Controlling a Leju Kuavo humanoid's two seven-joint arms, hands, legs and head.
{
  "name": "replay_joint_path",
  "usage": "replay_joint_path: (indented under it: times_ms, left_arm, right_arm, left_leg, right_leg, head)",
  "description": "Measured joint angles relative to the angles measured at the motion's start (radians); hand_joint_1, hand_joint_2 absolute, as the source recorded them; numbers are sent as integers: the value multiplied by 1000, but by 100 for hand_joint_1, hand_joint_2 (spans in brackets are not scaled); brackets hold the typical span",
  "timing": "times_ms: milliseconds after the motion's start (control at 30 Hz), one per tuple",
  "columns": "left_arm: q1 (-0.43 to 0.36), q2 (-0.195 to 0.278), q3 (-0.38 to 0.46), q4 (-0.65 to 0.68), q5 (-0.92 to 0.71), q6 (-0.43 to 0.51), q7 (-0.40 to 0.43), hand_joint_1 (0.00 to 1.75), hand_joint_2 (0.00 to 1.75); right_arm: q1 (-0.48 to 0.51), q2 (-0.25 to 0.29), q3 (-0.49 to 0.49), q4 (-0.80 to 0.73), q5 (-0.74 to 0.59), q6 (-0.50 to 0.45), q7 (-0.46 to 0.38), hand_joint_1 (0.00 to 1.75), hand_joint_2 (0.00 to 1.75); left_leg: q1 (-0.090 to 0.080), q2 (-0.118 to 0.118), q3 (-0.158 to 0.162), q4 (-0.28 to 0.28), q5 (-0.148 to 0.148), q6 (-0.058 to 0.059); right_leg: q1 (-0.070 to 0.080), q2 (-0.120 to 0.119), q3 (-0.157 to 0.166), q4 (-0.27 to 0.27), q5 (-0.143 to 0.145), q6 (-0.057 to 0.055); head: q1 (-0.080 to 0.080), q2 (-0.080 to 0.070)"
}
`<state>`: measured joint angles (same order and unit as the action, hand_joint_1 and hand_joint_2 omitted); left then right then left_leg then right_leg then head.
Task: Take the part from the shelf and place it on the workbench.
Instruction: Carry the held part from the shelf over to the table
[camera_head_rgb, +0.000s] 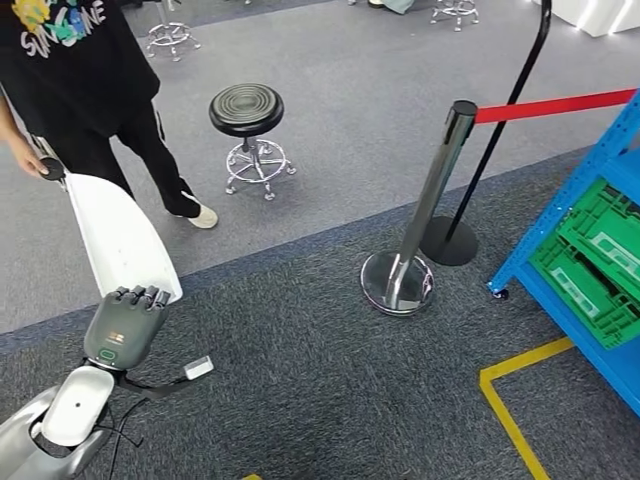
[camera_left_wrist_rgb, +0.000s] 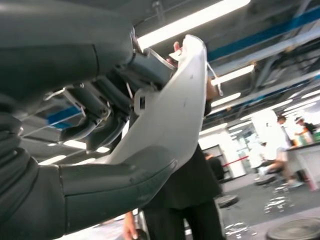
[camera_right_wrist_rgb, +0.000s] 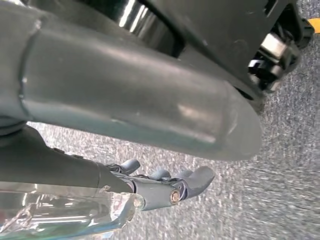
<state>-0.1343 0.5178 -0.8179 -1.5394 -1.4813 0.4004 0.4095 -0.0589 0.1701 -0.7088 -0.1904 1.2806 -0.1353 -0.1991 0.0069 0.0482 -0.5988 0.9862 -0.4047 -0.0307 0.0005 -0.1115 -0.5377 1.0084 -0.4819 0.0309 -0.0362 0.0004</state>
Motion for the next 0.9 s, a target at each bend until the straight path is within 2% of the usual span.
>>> replay_joint_path:
  times_ms: [33, 67, 100, 167, 200, 233, 267, 300, 333, 367, 400, 433, 467, 533, 567, 600, 633, 667, 700, 733, 767, 800, 833, 900]
  left_arm:
    - [5, 0, 5, 0, 0, 0, -8, 175, 175]
    - [8, -1, 9, 0, 0, -1, -14, 175, 175]
    - [8, -2, 13, 0, 0, -1, -17, 175, 175]
    - [6, -7, 19, 0, 0, 0, -19, 175, 175]
    - [6, -10, 20, 0, 0, 0, -20, 175, 175]
    - [6, -12, 21, 1, 0, 1, -22, 175, 175]
    - [7, -15, 21, 2, 0, 1, -24, 175, 175]
    - [8, -17, 21, 2, 0, 2, -25, 175, 175]
    - [8, -18, 21, 3, 0, 2, -26, 175, 175]
    - [8, -20, 21, 4, 0, 3, -27, 175, 175]
    - [7, -21, 21, 4, 0, 3, -27, 175, 175]
    - [6, -23, 22, 4, 0, 4, -27, 175, 175]
    - [6, -24, 22, 5, 0, 4, -27, 175, 175]
    - [10, -26, 23, 5, 0, 5, -27, 175, 175]
    - [13, -26, 23, 5, 0, 6, -28, 175, 175]
    - [13, -26, 23, 5, 0, 6, -28, 175, 175]
    - [12, -26, 24, 5, 0, 7, -28, 175, 175]
    - [11, -27, 25, 5, 0, 8, -28, 175, 175]
    - [11, -28, 26, 6, 0, 10, -28, 175, 175]
    - [13, -29, 27, 6, 0, 11, -29, 175, 175]
    - [16, -30, 29, 6, 0, 11, -30, 175, 175]
    - [18, -31, 30, 7, 0, 11, -32, 175, 175]
    - [19, -31, 32, 7, 0, 11, -34, 175, 175]
    - [18, -34, 36, 7, 0, 12, -36, 175, 175]
  right_arm:
    - [-2, 1, 0, 0, 1, 0, 0, 0, 0]
    - [-5, 2, 1, 0, 1, 0, 0, 0, 0]
    - [-7, 2, 1, 0, 1, 0, -1, 0, 0]
    - [-9, 3, 1, 0, 2, 0, -1, 0, 0]
    - [-8, 3, 2, 0, 2, 1, -1, 0, 0]
    - [-7, 3, 2, 0, 2, 2, 0, 0, 0]
    - [-6, 3, 2, 0, 2, 2, 1, 0, 0]
    - [-5, 3, 2, 0, 2, 2, 1, 0, 0]
    - [-6, 3, 2, 0, 2, 2, 2, 0, 0]
    - [-6, 3, 3, 0, 2, 3, 2, 0, 0]
    - [-7, 3, 3, 0, 2, 2, 2, 0, 0]
    - [-8, 3, 3, 0, 2, 2, 2, 0, 0]
    - [-8, 2, 3, 0, 1, 2, 3, 0, 0]
    - [-10, 3, 3, 0, 1, 3, 4, 0, 0]
    - [-11, 3, 4, 0, 1, 3, 5, 0, 0]
    - [-11, 4, 4, 0, 1, 3, 5, 0, 0]
    - [-10, 4, 5, 0, 1, 3, 5, 0, 0]
    - [-9, 4, 6, 0, 1, 3, 5, 0, 0]
    - [-8, 4, 6, 0, 1, 3, 5, 0, 0]
    - [-7, 4, 6, 0, 1, 3, 5, 0, 0]
    - [-6, 4, 6, 0, 1, 3, 5, 0, 0]
    - [-7, 4, 6, 0, 1, 4, 4, 0, 0]
    - [-7, 4, 6, 0, 1, 4, 4, 0, 0]
    - [-8, 3, 6, 0, 1, 4, 4, 0, 0]
  left_leg:
    - [0, -11, -1, -1, 0, 7]
    - [0, -22, 0, -2, 1, 15]
    - [1, -33, 0, -4, 3, 23]
    - [2, -54, 0, -5, 4, 34]
    - [1, -66, 0, -4, 4, 37]
    - [0, -79, 0, -4, 4, 38]
    - [0, -94, 0, -4, 4, 38]
    - [-1, -110, 1, -4, 4, 38]
    - [0, -125, 3, -3, 4, 37]
    - [1, -139, 4, -3, 4, 36]
    - [1, -152, 4, -1, 4, 33]
    - [2, -163, 2, -1, 5, 28]
    - [5, -175, -1, -2, 8, 21]
    - [13, -196, -5, -10, 15, 5]
    - [14, -186, -8, -8, 14, 0]
    - [13, -162, -17, 7, 3, -4]
    - [11, -129, -37, 46, -21, -6]
    - [9, -95, -66, 105, -52, -9]
    - [11, -76, -100, 175, -85, -13]
    - [14, -67, -129, 234, -106, -18]
    - [18, -63, -144, 264, -109, -23]
    - [22, -59, -140, 257, -95, -27]
    - [26, -52, -115, 212, -65, -32]
    - [32, -4, -42, 81, -11, -43]
  right_leg:
    - [-3, -5, 1, -1, -3, 6]
    - [-5, 6, -1, 7, -11, 11]
    - [-7, 28, -13, 36, -30, 15]
    - [-9, 86, -70, 159, -93, 17]
    - [-8, 101, -107, 234, -123, 15]
    - [-7, 107, -137, 289, -138, 14]
    - [-6, 110, -151, 307, -132, 11]
    - [-6, 114, -145, 283, -107, 8]
    - [-5, 124, -121, 224, -67, 4]
    - [-6, 148, -88, 147, -29, 0]
    - [-8, 173, -59, 79, -2, -3]
    - [-9, 193, -37, 33, 12, -5]
    - [-8, 205, -24, 10, 15, -7]
    - [-2, 186, -12, -3, 20, -15]
    - [-1, 173, -6, -12, 25, -22]
    - [-2, 160, -2, -21, 31, -28]
    - [-3, 145, 1, -29, 35, -33]
    - [-3, 130, 2, -32, 37, -35]
    - [-3, 114, 1, -33, 37, -36]
    - [-3, 98, 1, -33, 36, -36]
    - [-4, 82, 1, -32, 34, -34]
    - [-6, 67, 1, -31, 33, -31]
    - [-8, 53, 1, -29, 30, -27]
    - [-8, 29, -1, -16, 18, -11]
  head:
    - [0, 0]
    - [1, 0]
    - [2, 0]
    - [6, 0]
    - [6, 0]
    - [6, 0]
    - [6, 0]
    - [6, 0]
    - [6, 0]
    - [6, 0]
    - [6, 0]
    - [5, 0]
    - [5, 0]
    - [5, 0]
    - [5, 0]
    - [4, 0]
    - [3, 0]
    - [3, 0]
    - [2, 0]
    - [2, 0]
    - [2, 0]
    - [2, 0]
    - [2, 0]
    - [0, 0]
